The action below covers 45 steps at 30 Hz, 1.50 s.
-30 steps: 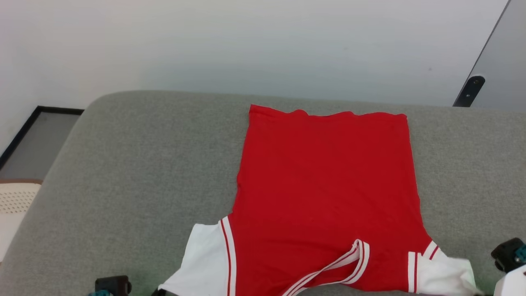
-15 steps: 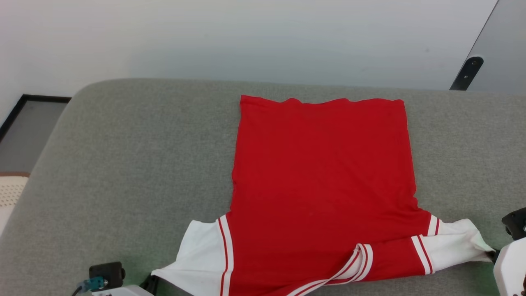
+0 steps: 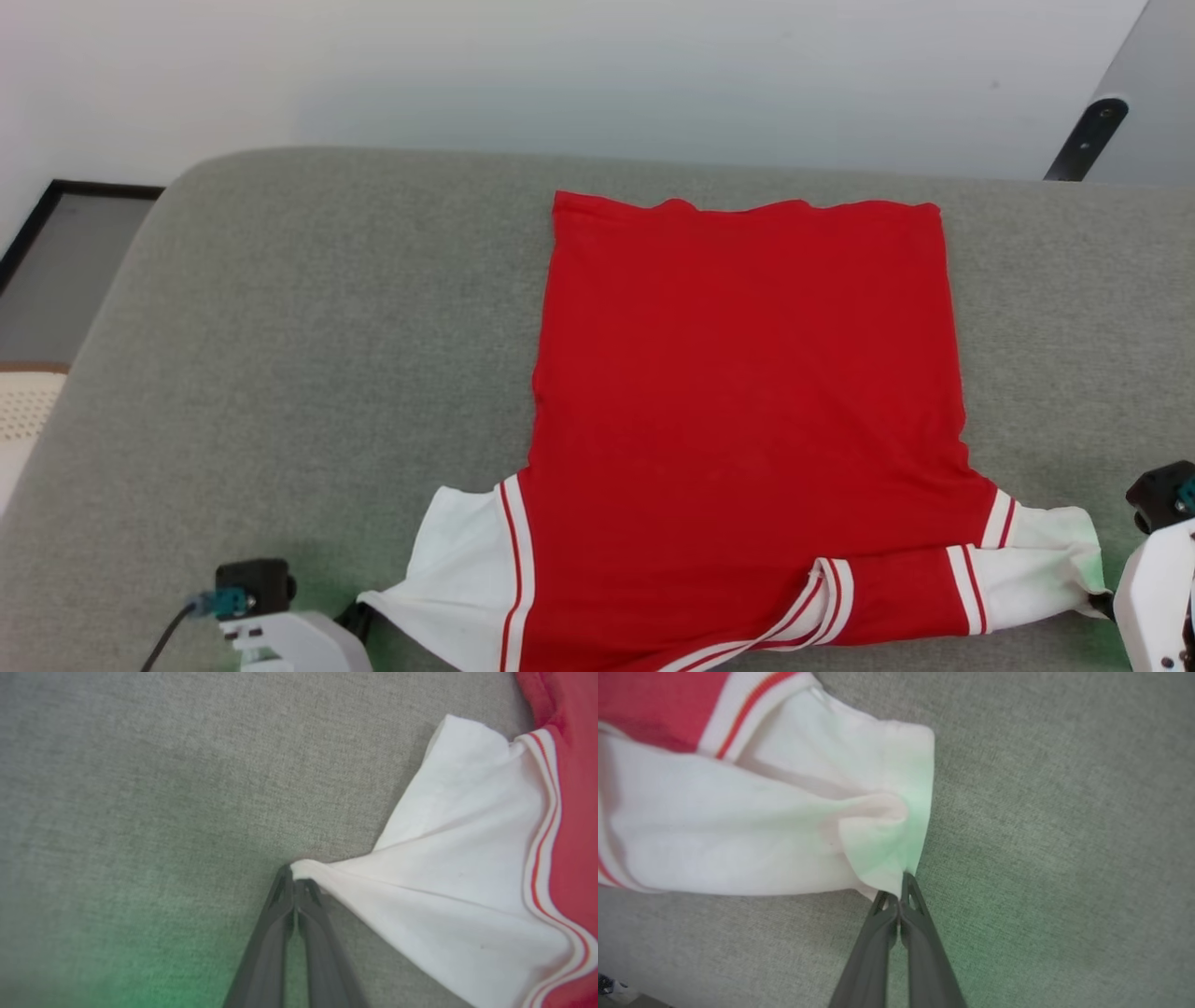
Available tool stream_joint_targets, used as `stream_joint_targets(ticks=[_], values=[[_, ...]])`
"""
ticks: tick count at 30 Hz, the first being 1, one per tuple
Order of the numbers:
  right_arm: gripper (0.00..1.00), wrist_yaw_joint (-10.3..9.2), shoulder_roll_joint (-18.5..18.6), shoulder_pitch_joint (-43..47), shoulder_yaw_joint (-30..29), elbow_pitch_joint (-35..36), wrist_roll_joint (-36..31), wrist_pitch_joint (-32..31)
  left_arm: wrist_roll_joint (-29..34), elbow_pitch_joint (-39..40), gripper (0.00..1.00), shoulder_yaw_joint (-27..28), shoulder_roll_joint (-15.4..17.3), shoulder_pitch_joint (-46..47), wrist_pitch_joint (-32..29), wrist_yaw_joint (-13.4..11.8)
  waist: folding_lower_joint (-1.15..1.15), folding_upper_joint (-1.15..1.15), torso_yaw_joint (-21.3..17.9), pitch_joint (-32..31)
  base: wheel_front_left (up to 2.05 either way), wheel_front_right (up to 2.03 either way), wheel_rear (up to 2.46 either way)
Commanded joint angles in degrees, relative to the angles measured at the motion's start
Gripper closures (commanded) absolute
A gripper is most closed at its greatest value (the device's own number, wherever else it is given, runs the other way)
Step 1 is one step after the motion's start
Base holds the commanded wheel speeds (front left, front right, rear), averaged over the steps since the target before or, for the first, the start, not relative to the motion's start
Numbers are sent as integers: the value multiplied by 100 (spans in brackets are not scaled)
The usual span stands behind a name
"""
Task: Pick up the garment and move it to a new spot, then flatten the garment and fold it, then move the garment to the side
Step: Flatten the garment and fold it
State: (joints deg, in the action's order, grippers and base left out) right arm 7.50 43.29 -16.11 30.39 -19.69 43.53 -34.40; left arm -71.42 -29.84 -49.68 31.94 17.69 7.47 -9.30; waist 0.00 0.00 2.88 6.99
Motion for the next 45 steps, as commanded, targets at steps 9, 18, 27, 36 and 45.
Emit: stream_joint_targets(ticks=[9, 18, 27, 36, 45], values=[[100, 1, -297, -47, 126, -362, 578, -1251, -16, 83, 100, -318, -260, 102, -673, 111, 0, 0, 117, -10, 0, 0, 0], [0, -2, -419, -279, -154, -529, 444, -1934, 10, 170, 100, -470, -245, -193, -681, 179, 0, 0, 108, -406, 0, 0, 0], [0, -6, -288, -371, -1003, 292, 156, -1646, -38, 195, 100, -453, -203, -316, -609, 156, 0, 0, 27, -697, 0, 0, 0], [0, -5, -584, 258, -2014, 1560, -769, 710, -35, 207, 100, -257, -231, -252, -254, 167, 0, 0, 104, -668, 0, 0, 0], [0, -6, -1378, -509, -2098, 955, -1674, 2266, 209, 354, 100, -199, -310, 148, 58, 242, 0, 0, 320, -283, 0, 0, 0]])
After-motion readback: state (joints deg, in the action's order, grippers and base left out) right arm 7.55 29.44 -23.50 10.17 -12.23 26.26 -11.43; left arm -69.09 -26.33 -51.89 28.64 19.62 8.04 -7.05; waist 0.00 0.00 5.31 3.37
